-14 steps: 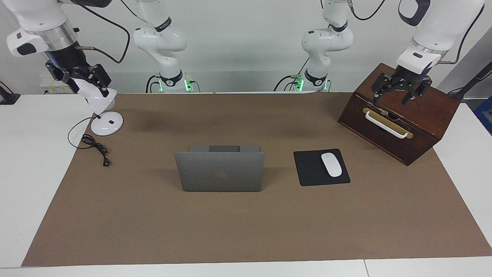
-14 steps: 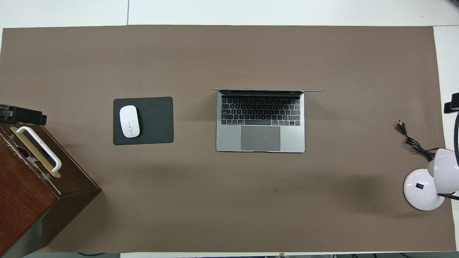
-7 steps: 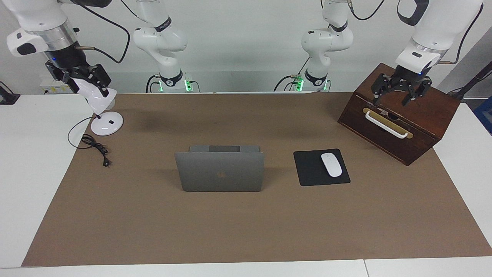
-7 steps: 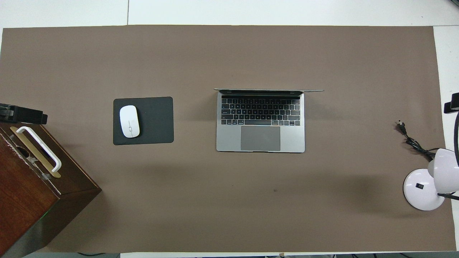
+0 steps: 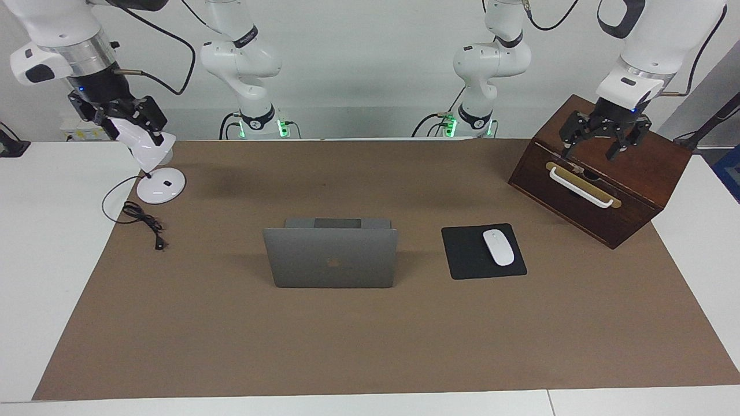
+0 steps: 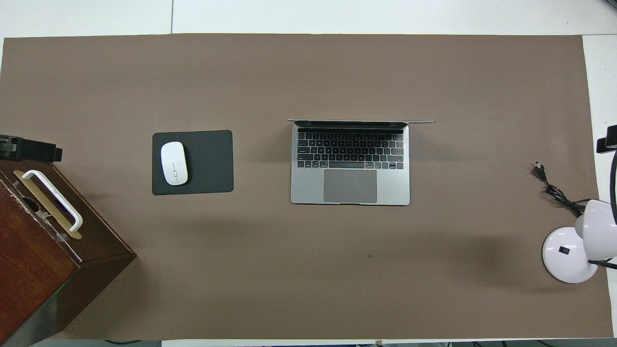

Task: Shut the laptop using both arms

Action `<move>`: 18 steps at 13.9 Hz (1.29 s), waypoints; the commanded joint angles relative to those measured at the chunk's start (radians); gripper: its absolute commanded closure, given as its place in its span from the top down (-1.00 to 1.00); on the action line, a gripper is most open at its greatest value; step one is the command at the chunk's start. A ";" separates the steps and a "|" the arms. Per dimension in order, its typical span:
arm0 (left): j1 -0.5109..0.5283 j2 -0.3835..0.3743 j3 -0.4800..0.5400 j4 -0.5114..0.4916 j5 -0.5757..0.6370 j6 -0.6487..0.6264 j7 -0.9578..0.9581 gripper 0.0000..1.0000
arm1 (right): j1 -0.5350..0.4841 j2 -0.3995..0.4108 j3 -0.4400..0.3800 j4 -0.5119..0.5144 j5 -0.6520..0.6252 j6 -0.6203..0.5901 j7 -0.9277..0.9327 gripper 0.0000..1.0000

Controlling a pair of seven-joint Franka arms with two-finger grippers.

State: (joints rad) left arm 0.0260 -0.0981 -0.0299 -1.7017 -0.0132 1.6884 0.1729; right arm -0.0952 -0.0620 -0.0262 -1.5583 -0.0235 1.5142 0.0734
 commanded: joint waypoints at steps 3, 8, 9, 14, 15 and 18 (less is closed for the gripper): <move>0.003 -0.015 0.007 -0.026 -0.011 0.024 -0.010 1.00 | -0.012 -0.061 0.012 -0.103 -0.015 0.061 -0.037 1.00; -0.009 -0.017 0.007 -0.027 -0.011 0.017 -0.010 1.00 | -0.014 0.025 0.008 -0.040 -0.004 0.210 -0.112 1.00; -0.009 -0.017 0.005 -0.027 -0.011 0.016 -0.012 1.00 | -0.014 0.066 0.008 -0.007 -0.003 0.221 -0.112 1.00; 0.003 -0.017 0.007 -0.032 -0.011 0.033 -0.032 -0.14 | 0.020 0.290 0.019 0.225 -0.010 0.276 -0.110 0.93; 0.003 -0.017 0.007 -0.035 -0.011 0.037 -0.032 -0.54 | 0.037 0.313 0.012 0.239 -0.012 0.312 -0.112 0.90; 0.005 -0.019 0.007 -0.038 -0.011 0.030 -0.032 -1.00 | 0.087 0.413 -0.021 0.351 -0.010 0.365 -0.112 0.78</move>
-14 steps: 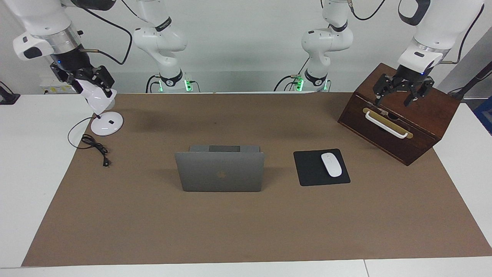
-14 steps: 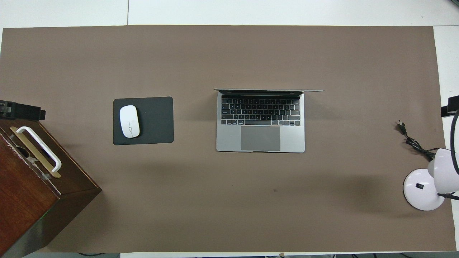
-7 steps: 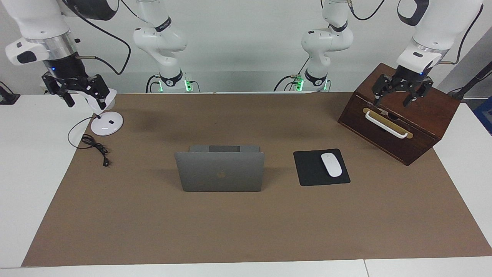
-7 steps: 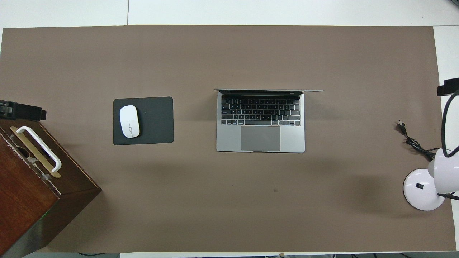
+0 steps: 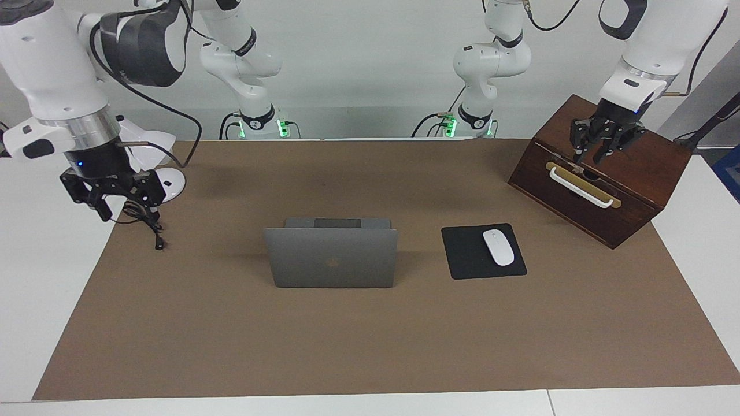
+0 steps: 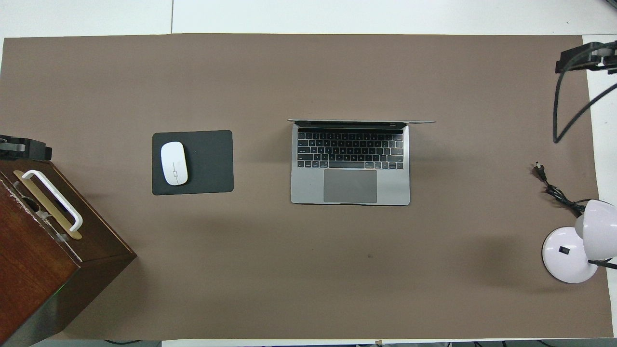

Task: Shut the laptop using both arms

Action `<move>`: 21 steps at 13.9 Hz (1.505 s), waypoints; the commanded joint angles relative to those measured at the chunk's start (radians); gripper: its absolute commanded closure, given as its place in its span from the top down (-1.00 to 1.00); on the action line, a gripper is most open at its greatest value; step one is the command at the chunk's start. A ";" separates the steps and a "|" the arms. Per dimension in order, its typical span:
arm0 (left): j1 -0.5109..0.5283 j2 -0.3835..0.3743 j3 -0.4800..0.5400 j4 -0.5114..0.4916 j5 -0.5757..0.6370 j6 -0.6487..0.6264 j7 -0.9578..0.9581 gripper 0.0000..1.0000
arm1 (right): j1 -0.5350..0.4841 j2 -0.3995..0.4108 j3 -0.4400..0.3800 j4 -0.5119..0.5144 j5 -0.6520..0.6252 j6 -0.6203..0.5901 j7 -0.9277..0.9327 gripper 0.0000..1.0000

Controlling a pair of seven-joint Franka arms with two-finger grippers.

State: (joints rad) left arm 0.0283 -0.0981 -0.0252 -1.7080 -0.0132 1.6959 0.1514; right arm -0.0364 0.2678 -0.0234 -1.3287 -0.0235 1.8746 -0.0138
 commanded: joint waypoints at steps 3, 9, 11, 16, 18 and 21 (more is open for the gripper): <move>0.002 -0.022 0.004 -0.033 -0.013 0.014 -0.013 -1.00 | 0.059 0.151 -0.041 0.166 -0.007 0.110 -0.023 0.69; -0.025 -0.022 -0.001 -0.041 -0.011 0.048 -0.010 -1.00 | 0.131 0.270 -0.041 0.233 0.007 0.325 0.098 0.33; -0.074 -0.040 -0.001 -0.102 -0.011 0.156 -0.018 -1.00 | 0.148 0.309 -0.041 0.269 0.007 0.360 0.132 0.02; -0.162 -0.164 -0.001 -0.409 -0.076 0.514 -0.021 -1.00 | 0.176 0.340 -0.039 0.287 0.005 0.391 0.225 -1.00; -0.208 -0.175 -0.001 -0.439 -0.080 0.563 -0.021 -1.00 | 0.185 0.353 -0.032 0.293 0.004 0.423 0.247 -1.00; -0.269 -0.228 -0.001 -0.568 -0.134 0.707 -0.023 -1.00 | 0.219 0.360 -0.030 0.295 -0.007 0.429 0.277 -1.00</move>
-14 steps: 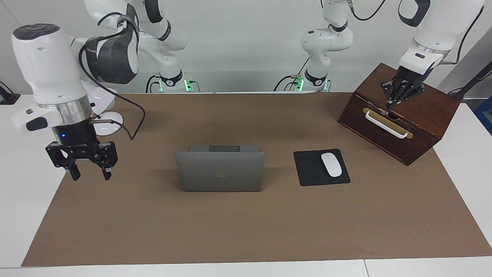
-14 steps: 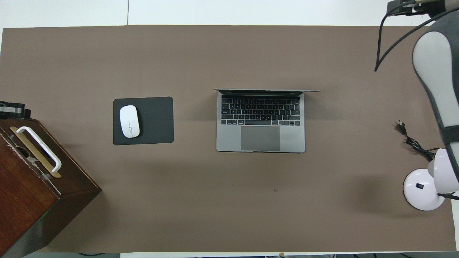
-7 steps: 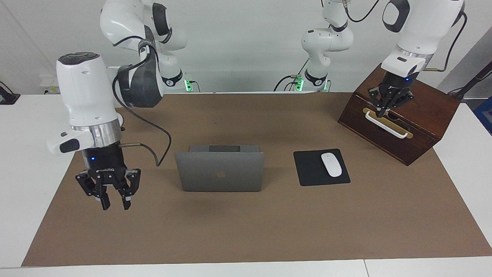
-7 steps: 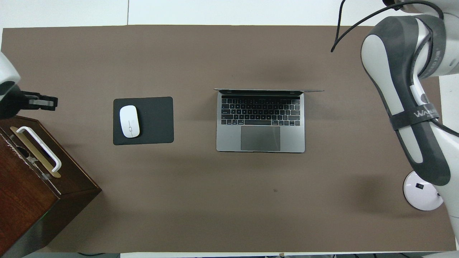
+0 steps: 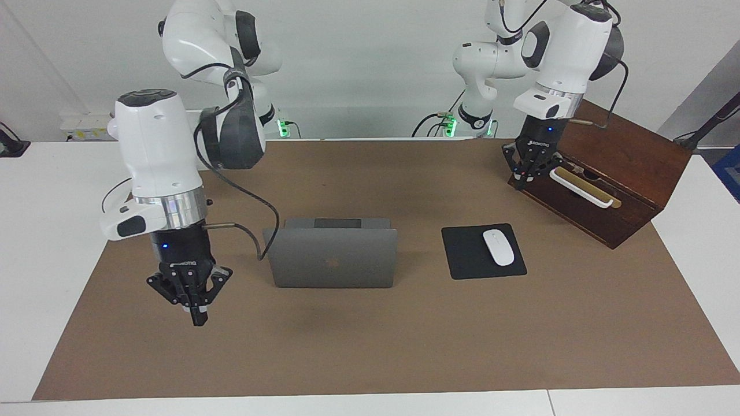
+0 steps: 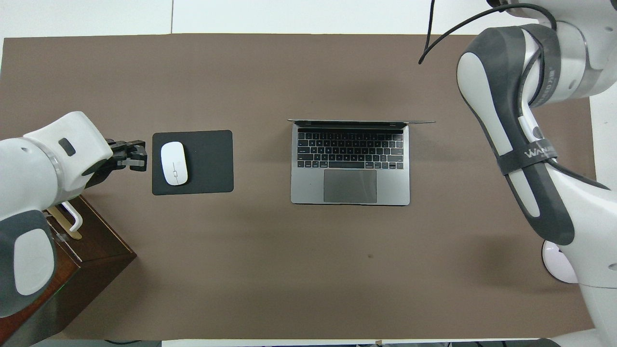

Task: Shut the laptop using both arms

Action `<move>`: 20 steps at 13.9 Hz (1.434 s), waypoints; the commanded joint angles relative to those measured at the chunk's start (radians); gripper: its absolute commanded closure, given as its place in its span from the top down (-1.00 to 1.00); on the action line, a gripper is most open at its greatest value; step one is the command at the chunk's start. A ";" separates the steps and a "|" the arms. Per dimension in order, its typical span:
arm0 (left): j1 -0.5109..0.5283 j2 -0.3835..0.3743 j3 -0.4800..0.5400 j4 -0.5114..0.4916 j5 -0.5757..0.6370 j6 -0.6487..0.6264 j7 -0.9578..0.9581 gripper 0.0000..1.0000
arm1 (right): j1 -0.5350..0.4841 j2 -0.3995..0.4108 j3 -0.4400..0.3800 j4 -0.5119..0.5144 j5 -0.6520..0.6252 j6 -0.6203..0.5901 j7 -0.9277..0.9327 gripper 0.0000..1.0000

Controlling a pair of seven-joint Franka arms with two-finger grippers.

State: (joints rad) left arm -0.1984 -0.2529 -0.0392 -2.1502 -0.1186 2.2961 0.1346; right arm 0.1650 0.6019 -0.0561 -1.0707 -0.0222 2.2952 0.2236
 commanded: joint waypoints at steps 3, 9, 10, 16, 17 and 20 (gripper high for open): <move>-0.116 -0.101 0.013 -0.255 -0.036 0.274 -0.038 -1.00 | 0.074 0.026 -0.022 0.037 -0.010 -0.011 0.071 -1.00; -0.272 -0.036 0.013 -0.431 -0.036 0.629 -0.098 -1.00 | 0.152 0.029 -0.047 0.035 -0.008 -0.114 0.071 -1.00; -0.294 -0.007 0.013 -0.448 -0.036 0.696 -0.102 -1.00 | 0.159 0.030 -0.042 0.037 -0.007 -0.134 0.071 -1.00; -0.424 0.210 0.015 -0.453 -0.036 1.000 -0.151 -1.00 | 0.197 0.016 -0.042 0.028 0.018 -0.307 0.068 -1.00; -0.432 0.228 0.016 -0.450 -0.036 1.014 -0.148 -1.00 | 0.195 0.013 -0.042 0.026 0.024 -0.309 0.068 -1.00; -0.464 0.306 0.016 -0.448 -0.036 1.135 -0.141 -1.00 | 0.195 0.004 -0.042 0.020 0.034 -0.312 0.066 -1.00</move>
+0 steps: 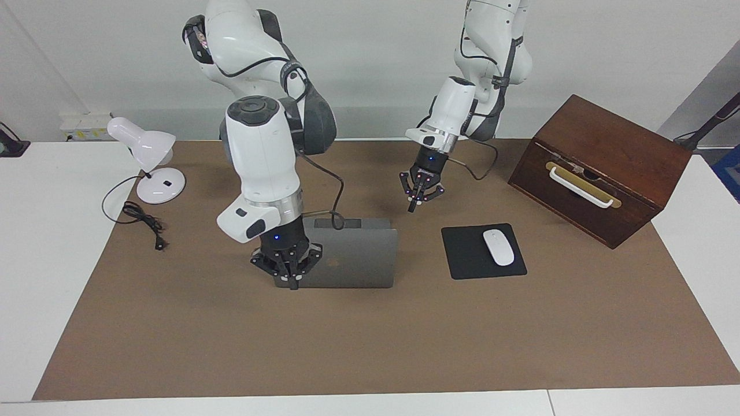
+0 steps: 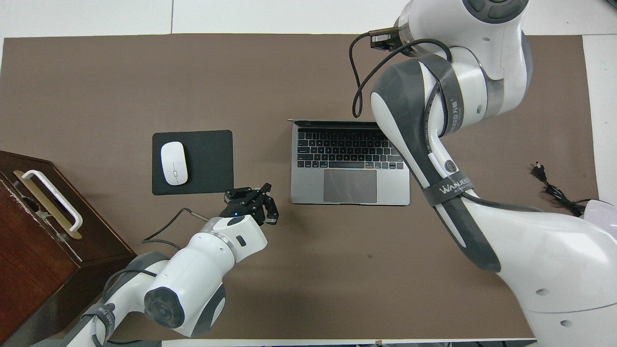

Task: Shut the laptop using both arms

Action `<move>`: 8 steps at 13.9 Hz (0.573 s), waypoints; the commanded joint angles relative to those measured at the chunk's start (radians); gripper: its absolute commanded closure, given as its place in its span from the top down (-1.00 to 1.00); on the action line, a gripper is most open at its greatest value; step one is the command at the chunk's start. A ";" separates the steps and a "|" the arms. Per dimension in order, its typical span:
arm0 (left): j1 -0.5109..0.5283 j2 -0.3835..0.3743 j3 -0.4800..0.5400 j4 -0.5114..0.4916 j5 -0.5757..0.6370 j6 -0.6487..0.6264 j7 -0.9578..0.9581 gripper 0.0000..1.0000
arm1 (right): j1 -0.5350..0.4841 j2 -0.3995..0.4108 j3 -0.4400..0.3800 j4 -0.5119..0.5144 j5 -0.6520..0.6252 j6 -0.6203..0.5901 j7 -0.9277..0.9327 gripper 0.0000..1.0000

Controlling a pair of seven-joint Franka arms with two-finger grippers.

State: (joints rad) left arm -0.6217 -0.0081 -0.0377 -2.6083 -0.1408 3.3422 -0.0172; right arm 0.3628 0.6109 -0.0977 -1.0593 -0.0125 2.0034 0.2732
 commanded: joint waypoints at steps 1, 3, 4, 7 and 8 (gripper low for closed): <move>-0.055 0.109 0.015 0.016 -0.014 0.150 0.011 -1.00 | -0.002 -0.005 0.000 0.007 0.031 -0.020 0.017 -1.00; -0.067 0.149 0.015 0.048 -0.014 0.161 0.011 -1.00 | -0.002 -0.003 0.000 0.009 0.034 -0.020 0.018 -1.00; -0.069 0.164 0.015 0.053 -0.014 0.161 0.011 -1.00 | -0.002 -0.003 0.000 0.007 0.034 -0.020 0.018 -1.00; -0.070 0.194 0.015 0.083 -0.014 0.161 0.011 -1.00 | -0.002 -0.005 0.000 0.002 0.036 -0.018 0.018 -1.00; -0.070 0.213 0.015 0.096 -0.014 0.161 0.011 -1.00 | -0.002 -0.005 0.000 0.001 0.036 -0.018 0.018 -1.00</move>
State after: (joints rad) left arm -0.6729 0.1606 -0.0371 -2.5495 -0.1408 3.4830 -0.0172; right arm 0.3628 0.6103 -0.0977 -1.0588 0.0003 2.0011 0.2733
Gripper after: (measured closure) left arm 0.991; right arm 0.991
